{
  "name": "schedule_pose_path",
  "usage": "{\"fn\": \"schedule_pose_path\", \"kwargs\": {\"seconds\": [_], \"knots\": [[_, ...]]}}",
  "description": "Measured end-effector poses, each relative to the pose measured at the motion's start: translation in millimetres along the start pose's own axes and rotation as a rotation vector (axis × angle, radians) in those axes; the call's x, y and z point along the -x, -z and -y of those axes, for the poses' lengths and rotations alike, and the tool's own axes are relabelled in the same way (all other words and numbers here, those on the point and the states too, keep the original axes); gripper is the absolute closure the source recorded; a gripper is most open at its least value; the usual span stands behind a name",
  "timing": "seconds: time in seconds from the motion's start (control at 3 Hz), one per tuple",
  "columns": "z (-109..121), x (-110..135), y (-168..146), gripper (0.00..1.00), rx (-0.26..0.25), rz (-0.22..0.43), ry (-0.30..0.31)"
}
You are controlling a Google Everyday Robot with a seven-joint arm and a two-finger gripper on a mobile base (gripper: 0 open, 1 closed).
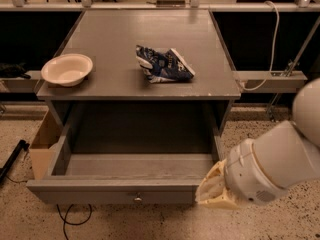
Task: Close top drawer
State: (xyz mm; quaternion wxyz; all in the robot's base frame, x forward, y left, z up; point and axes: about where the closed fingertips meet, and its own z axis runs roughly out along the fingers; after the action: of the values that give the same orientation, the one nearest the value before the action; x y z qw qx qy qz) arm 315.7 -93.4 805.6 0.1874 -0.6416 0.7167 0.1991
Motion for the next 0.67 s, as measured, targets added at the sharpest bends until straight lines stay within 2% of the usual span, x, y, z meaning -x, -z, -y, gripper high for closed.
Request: {"fn": "schedule_pose_path", "kwargs": {"seconds": [0.33, 0.67], "knots": [[-14.8, -8.5, -18.1, 1.0, -0.065, 0.092, -0.068], [-18.6, -3.5, -38.7, 1.0, -0.106, 0.056, -0.085]]}}
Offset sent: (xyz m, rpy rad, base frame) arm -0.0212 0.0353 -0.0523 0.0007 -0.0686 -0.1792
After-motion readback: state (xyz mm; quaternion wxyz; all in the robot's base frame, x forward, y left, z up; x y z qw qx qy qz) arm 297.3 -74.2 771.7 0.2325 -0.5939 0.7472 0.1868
